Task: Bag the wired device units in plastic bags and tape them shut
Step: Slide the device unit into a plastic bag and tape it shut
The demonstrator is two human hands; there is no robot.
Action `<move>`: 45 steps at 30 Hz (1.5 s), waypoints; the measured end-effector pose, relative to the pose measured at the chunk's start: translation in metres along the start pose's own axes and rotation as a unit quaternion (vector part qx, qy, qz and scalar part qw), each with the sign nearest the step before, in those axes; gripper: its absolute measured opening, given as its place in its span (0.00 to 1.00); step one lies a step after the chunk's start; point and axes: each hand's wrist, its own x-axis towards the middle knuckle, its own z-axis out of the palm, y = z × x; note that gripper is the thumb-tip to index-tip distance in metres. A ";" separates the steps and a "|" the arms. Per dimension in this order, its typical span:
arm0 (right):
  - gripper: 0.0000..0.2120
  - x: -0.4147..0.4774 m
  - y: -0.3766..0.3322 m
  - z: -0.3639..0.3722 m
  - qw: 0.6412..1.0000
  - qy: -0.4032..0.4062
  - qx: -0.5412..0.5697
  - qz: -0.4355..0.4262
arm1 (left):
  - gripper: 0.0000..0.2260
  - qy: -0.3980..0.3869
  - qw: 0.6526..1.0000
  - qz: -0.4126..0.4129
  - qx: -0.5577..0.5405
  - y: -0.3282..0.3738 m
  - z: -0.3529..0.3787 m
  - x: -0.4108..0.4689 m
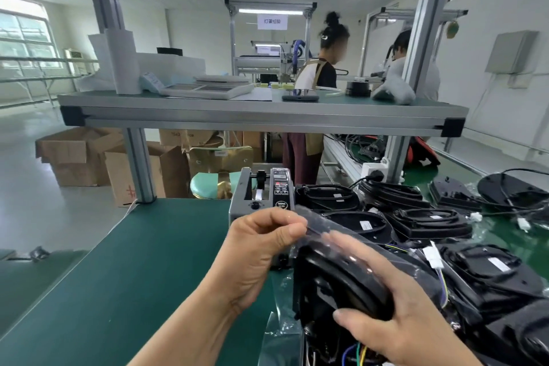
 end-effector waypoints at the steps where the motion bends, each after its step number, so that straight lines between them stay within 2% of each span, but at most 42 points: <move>1: 0.36 0.001 0.000 0.000 1.000 0.029 0.002 0.001 | 0.08 0.045 0.998 -0.001 -0.038 0.001 -0.009 0.001; 3: 0.37 0.003 0.001 -0.003 0.996 0.090 0.009 -0.004 | 0.04 0.179 0.979 -0.028 -0.096 -0.001 -0.037 0.008; 5: 0.39 0.004 0.003 -0.006 0.992 0.123 0.013 -0.002 | 0.07 0.305 0.946 -0.094 -0.058 -0.013 -0.062 0.013; 6: 0.40 0.004 0.003 -0.005 0.991 0.131 0.005 0.002 | 0.07 0.335 0.932 -0.130 -0.039 -0.024 -0.069 0.015; 10: 0.42 0.002 0.003 0.002 0.988 0.149 -0.029 0.014 | 0.06 0.352 0.904 -0.240 -0.038 -0.064 -0.074 0.027; 18: 0.38 0.000 -0.011 0.010 0.985 0.170 -0.035 0.020 | 0.11 0.361 0.880 -0.305 -0.041 -0.083 -0.073 0.055; 24: 0.37 -0.003 -0.014 0.011 0.990 0.138 -0.023 0.025 | 0.05 0.384 0.859 -0.326 -0.089 -0.081 -0.064 0.063; 28: 0.37 -0.005 -0.013 0.008 0.991 0.129 -0.025 0.006 | 0.05 0.400 0.849 -0.325 -0.118 -0.081 -0.057 0.069; 33: 0.37 -0.006 -0.011 0.009 0.992 0.123 -0.025 0.014 | 0.03 0.451 0.828 -0.299 -0.144 -0.085 -0.055 0.078; 35: 0.36 -0.006 -0.011 0.010 0.992 0.119 -0.024 0.020 | 0.06 0.467 0.828 -0.273 -0.145 -0.082 -0.050 0.074; 37: 0.37 -0.006 -0.011 0.010 0.992 0.122 -0.030 0.018 | 0.08 0.455 0.851 -0.232 -0.123 -0.073 -0.046 0.063; 39: 0.37 -0.007 -0.012 0.009 0.992 0.123 -0.031 0.013 | 0.08 0.393 0.897 -0.187 -0.080 -0.055 -0.042 0.042; 42: 0.37 -0.005 -0.012 0.011 0.993 0.116 -0.021 0.009 | 0.07 0.225 0.967 -0.115 -0.044 -0.011 -0.031 -0.003; 45: 0.38 -0.001 -0.015 0.019 0.993 0.110 -0.033 0.015 | 0.11 0.088 0.994 -0.069 0.010 0.037 -0.009 -0.041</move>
